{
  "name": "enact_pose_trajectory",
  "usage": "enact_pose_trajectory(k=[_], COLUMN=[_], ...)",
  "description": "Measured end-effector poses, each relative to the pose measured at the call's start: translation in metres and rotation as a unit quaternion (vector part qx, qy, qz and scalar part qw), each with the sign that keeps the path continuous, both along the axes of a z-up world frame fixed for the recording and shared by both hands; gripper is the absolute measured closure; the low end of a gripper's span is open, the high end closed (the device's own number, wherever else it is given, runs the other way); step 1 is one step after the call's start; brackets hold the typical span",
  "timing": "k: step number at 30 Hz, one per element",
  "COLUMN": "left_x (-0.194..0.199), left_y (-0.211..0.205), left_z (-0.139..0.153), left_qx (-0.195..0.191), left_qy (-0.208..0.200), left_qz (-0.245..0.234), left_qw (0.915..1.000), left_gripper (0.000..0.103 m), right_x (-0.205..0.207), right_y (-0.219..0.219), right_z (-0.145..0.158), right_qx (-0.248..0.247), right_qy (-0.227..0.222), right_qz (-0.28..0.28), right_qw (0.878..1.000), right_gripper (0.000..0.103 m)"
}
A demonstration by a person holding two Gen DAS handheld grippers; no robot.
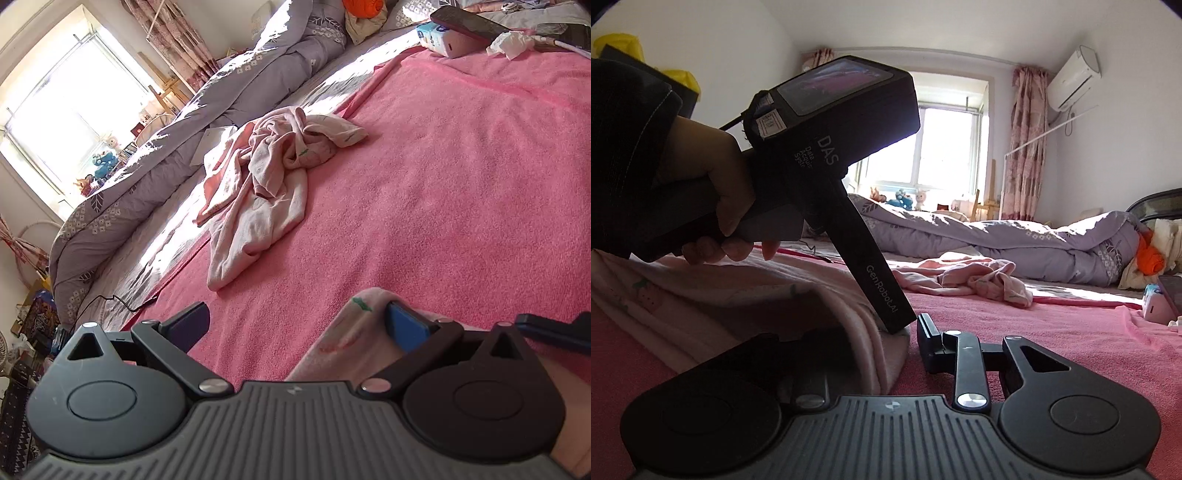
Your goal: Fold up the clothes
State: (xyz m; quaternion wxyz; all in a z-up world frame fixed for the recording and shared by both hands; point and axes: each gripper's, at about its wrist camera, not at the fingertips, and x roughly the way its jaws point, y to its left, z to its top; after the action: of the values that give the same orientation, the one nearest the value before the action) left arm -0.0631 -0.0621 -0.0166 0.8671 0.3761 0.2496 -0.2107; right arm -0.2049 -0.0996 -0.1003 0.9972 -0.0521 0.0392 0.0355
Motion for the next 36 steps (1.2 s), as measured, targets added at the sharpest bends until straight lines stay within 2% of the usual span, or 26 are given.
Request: enact_pose_trajectory(k=[2, 6, 15, 20, 24, 31, 36], left_x=[0.005, 0.014, 0.019, 0.026, 0.028, 0.026, 0.021], left_y=[-0.001, -0.003, -0.002, -0.005, -0.002, -0.005, -0.004], left_z=[-0.001, -0.003, -0.007, -0.015, -0.015, -0.018, -0.004], left_qx=[-0.007, -0.022, -0.039, -0.036, -0.047, -0.043, -0.037], left_qy=[0.002, 0.013, 0.015, 0.004, 0.011, -0.003, -0.003], left_qz=[0.008, 0.014, 0.023, 0.047, 0.05, 0.051, 0.045], left_qw=[0.9999, 0.9996, 0.9988, 0.9983, 0.9976, 0.9978, 0.9983], left_gripper=[0.0, 0.0, 0.0, 0.0, 0.0, 0.0, 0.001], right_x=[-0.008, -0.021, -0.037, -0.052, -0.055, -0.058, -0.055], right_y=[-0.008, -0.025, -0.021, -0.014, -0.012, -0.004, 0.001], right_z=[-0.001, -0.002, -0.005, -0.007, -0.01, -0.016, -0.018], right_qx=[-0.001, -0.017, -0.044, -0.054, -0.064, -0.096, -0.127], right_qy=[-0.008, -0.011, -0.003, -0.006, -0.014, -0.041, -0.068], right_qz=[-0.002, 0.008, 0.007, 0.003, 0.0, -0.012, -0.013], right_qw=[1.0, 1.0, 0.999, 0.999, 0.998, 0.994, 0.989], right_gripper=[0.078, 0.078, 0.078, 0.077, 0.077, 0.074, 0.073])
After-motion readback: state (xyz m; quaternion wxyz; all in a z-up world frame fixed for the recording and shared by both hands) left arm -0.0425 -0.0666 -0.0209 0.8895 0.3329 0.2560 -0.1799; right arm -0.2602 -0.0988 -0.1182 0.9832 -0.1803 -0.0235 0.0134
